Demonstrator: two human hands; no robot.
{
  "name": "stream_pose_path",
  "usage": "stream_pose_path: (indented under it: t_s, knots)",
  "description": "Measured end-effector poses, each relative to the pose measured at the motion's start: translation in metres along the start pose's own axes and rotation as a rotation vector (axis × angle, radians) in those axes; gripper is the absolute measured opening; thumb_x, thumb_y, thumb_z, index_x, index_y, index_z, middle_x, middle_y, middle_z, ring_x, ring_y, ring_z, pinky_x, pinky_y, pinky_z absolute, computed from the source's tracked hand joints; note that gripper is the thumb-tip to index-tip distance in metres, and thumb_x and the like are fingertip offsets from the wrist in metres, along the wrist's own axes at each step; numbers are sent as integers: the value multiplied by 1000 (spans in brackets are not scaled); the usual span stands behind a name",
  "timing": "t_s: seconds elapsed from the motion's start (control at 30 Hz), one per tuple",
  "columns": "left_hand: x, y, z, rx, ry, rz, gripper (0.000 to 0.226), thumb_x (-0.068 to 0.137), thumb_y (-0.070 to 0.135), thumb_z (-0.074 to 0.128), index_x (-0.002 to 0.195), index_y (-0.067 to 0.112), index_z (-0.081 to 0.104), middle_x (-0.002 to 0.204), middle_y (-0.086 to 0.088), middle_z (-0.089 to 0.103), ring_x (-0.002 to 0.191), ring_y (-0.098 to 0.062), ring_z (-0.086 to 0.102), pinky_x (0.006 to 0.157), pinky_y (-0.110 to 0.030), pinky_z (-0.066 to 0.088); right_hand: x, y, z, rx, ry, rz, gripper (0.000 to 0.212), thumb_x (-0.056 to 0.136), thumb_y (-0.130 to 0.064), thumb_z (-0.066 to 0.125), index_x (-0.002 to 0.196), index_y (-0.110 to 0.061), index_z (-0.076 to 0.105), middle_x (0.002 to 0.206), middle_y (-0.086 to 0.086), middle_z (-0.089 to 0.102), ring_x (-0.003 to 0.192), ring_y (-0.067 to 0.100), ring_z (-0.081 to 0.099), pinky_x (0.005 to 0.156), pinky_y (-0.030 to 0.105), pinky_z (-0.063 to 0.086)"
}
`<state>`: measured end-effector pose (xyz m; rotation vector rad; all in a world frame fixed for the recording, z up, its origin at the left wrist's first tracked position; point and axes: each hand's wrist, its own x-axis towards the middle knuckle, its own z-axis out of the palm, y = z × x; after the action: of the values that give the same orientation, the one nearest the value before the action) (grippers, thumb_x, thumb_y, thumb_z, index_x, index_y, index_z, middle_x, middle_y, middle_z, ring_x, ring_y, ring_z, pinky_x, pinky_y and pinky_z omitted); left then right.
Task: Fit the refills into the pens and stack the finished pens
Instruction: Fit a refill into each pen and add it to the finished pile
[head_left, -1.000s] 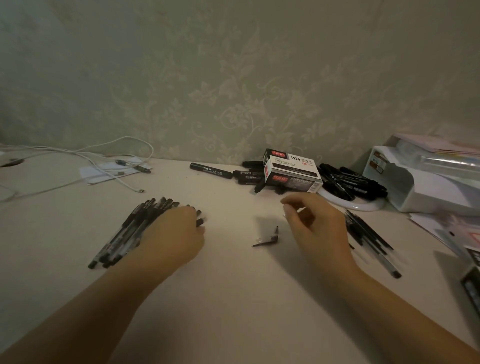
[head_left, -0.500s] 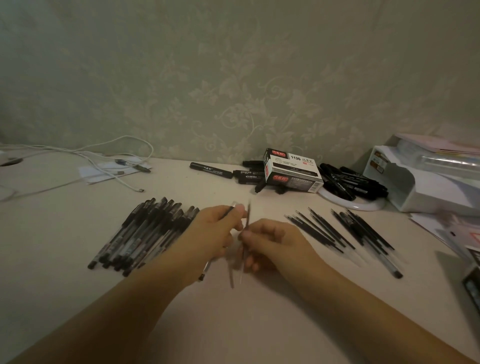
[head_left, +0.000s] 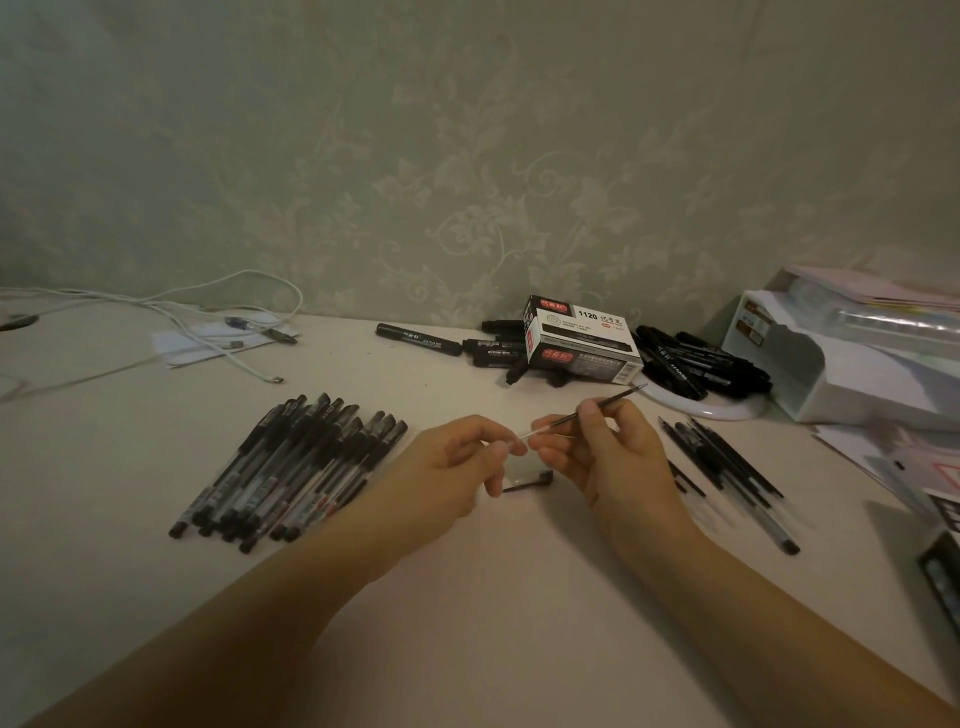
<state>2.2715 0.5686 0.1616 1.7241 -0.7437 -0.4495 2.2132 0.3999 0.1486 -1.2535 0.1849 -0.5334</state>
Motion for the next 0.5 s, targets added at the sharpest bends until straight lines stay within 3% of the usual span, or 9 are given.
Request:
stream_pose_path:
  t_s: [0.33,0.5]
  knots:
    - [-1,0,0,-25,-10,-2,20,100,23,46,105,22,65,75,0,61,43,2,41,41,-8,32,0,0,-1,-58,-60,-57,14,105,-18,42,103,-7,50,88,14,75,77,25,75,65,23,57]
    - [-1,1,0,-52,-30,22,20,100,23,46,106,22,65,74,2,61,41,1,38,39,-9,31,2,0,-4,-54,-11,-49,15,103,-17,48,96,-6,56,86,12,75,75,18,73,65,19,56]
